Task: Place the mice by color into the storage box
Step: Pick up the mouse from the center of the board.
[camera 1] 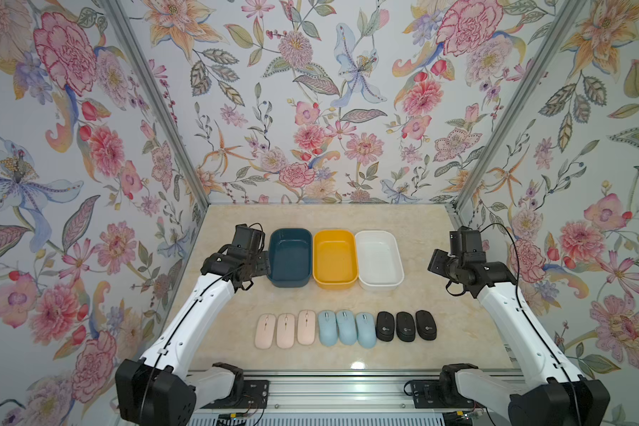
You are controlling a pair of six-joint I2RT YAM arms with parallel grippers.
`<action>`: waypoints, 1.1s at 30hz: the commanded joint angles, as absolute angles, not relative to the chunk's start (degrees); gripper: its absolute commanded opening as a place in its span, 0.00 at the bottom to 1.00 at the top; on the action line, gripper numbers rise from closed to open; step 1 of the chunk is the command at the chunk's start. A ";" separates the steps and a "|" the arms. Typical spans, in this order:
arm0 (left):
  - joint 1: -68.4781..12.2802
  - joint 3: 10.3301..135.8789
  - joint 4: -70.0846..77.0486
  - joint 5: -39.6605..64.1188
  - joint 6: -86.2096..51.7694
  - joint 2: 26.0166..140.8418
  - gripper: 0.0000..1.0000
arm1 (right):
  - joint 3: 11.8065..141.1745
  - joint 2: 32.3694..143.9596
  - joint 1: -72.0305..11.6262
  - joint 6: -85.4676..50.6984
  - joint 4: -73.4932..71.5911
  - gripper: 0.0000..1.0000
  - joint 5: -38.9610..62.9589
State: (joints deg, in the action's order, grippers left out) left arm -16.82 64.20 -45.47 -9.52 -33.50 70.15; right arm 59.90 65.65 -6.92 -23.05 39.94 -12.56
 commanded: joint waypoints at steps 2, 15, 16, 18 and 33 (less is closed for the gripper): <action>-18.71 62.78 -48.33 -11.86 -34.62 68.58 0.77 | 61.52 64.10 -7.75 -23.02 41.38 0.64 -15.37; -22.27 62.08 -53.87 -10.81 -35.93 67.54 0.78 | 60.04 62.65 -7.38 -20.54 42.57 0.89 -9.90; -22.62 61.47 -53.86 -10.73 -36.22 67.31 0.78 | 60.32 62.99 -7.90 -20.53 42.60 0.90 -10.36; -23.52 60.21 -53.95 -10.73 -36.82 67.11 0.78 | 60.94 63.00 -8.70 -20.53 42.41 0.90 -11.95; -25.88 58.87 -56.16 -13.18 -40.27 69.35 0.83 | 66.14 66.96 -13.17 -18.41 40.96 0.92 -12.61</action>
